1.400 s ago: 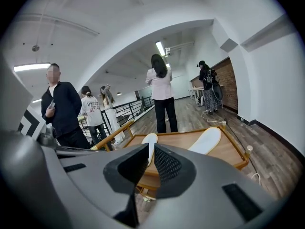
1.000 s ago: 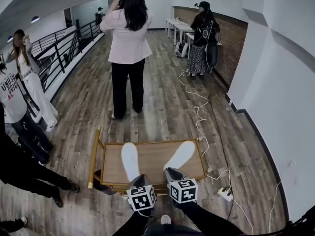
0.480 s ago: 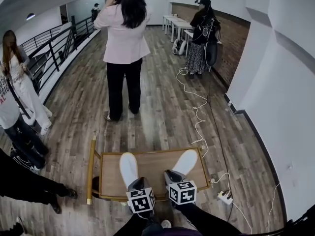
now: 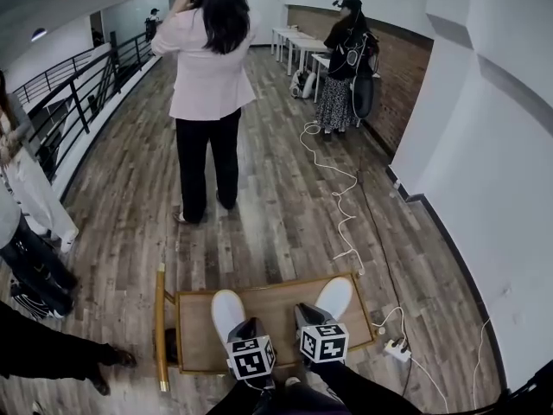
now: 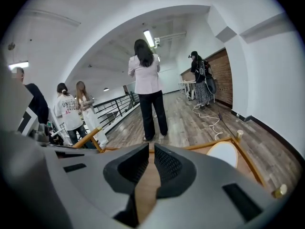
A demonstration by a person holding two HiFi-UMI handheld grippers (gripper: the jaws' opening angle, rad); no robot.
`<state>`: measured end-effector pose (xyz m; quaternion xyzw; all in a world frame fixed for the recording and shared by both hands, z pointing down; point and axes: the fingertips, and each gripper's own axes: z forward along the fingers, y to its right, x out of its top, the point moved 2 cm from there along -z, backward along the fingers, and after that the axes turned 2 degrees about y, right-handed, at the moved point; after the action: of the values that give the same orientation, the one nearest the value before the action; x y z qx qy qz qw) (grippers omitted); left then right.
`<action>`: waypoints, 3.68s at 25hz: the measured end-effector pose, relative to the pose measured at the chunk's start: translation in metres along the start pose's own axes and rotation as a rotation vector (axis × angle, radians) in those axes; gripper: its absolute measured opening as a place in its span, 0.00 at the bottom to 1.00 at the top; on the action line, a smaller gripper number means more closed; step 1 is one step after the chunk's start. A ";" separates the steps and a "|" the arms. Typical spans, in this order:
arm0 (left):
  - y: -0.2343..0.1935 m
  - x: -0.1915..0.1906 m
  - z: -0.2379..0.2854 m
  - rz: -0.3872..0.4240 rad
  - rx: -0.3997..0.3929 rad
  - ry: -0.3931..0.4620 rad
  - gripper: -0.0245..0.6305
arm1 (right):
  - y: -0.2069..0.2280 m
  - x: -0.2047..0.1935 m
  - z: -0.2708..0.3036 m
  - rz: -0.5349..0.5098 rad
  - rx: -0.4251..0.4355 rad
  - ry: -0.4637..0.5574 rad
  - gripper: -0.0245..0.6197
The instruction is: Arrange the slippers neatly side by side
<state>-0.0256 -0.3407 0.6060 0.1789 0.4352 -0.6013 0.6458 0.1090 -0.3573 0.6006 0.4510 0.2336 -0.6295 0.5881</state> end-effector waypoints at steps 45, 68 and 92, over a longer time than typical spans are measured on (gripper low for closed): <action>-0.038 0.003 0.018 -0.043 0.090 -0.034 0.04 | 0.103 -0.072 0.051 0.344 -0.006 -0.601 0.06; -0.065 0.009 0.008 -0.071 0.121 -0.005 0.04 | 0.042 -0.079 0.082 0.152 0.113 -0.704 0.17; -0.124 -0.010 -0.036 -0.165 0.250 0.017 0.04 | -0.139 -0.084 0.127 -0.062 0.377 -0.755 0.20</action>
<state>-0.1526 -0.3335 0.6294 0.2265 0.3755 -0.7002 0.5634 -0.0689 -0.3900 0.7003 0.2810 -0.1039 -0.7997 0.5203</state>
